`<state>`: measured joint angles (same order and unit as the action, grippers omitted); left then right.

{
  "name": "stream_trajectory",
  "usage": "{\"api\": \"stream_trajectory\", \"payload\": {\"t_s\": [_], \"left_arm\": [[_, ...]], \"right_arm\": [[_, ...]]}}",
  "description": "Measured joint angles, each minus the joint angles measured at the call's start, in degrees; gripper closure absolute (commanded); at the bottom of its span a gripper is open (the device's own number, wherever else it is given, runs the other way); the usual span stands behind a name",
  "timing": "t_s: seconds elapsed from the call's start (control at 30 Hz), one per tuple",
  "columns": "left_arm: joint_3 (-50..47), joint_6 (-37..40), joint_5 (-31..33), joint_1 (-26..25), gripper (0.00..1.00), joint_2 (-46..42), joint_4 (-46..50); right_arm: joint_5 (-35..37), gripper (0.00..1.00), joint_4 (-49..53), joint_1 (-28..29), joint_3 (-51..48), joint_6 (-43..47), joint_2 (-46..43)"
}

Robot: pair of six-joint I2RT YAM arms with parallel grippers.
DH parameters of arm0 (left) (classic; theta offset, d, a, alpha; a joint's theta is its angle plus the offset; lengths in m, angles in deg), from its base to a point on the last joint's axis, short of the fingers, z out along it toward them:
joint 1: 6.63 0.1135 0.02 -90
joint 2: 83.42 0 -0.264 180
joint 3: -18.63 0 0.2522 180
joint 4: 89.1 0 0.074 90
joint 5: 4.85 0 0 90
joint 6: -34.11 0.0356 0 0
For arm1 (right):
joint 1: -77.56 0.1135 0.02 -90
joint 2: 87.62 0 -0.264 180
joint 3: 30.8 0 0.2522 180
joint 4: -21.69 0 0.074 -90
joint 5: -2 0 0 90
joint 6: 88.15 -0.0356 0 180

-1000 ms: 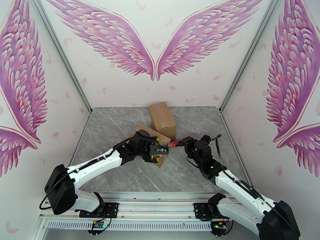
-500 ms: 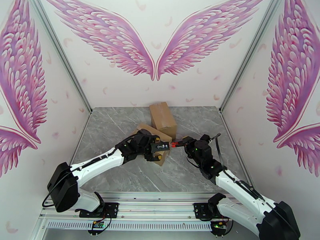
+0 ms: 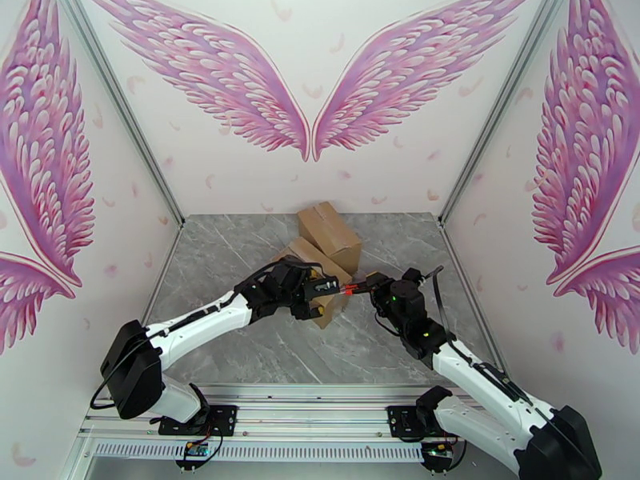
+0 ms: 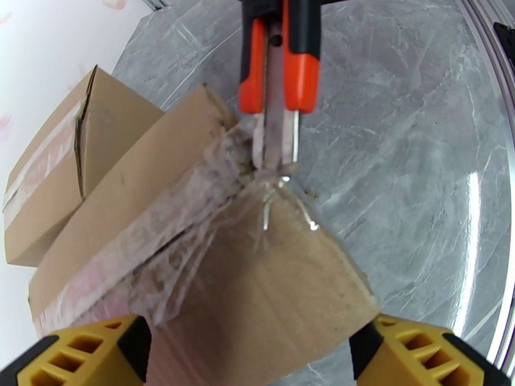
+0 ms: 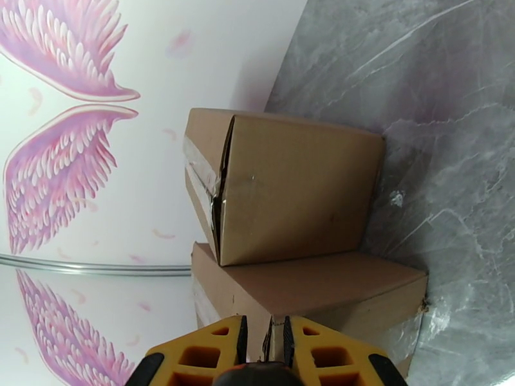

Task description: Unpack the express box

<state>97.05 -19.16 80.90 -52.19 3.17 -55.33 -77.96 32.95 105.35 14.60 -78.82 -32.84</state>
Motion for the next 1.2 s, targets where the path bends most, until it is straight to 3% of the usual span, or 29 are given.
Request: {"api": "stream_trajectory", "payload": {"t_s": [0.3, 0.63, 0.83, 1.03, 1.2], "left_arm": [[-1.0, 5.4, 0.4, 0.9, 0.1, -1.3, -0.1], [-2.6, 26.3, -0.9, 1.3, 0.06, -4.3, -1.9], [0.0, 35.3, -2.1, 1.3, 0.05, 0.2, -2.2], [4.0, 37.0, -3.5, 1.2, 0.05, 4.5, -0.5], [10.8, 32.8, -1.4, 0.5, 0.07, 9.2, 4.3]], "right_arm": [[-3.9, 1.0, 0.9, -0.7, 0.1, 1.7, -0.7], [-10.3, 1.0, 1.4, -2.8, 0.2, 2.8, -0.5], [-12.1, 1.0, 2.3, -4.9, 0.7, 3.7, -0.4], [-13.1, 1.0, 2.8, -6.8, 1.8, 4.6, 0.5], [-12.5, 1.0, 2.7, -7.8, 2.2, 4.6, 1.3]]}}
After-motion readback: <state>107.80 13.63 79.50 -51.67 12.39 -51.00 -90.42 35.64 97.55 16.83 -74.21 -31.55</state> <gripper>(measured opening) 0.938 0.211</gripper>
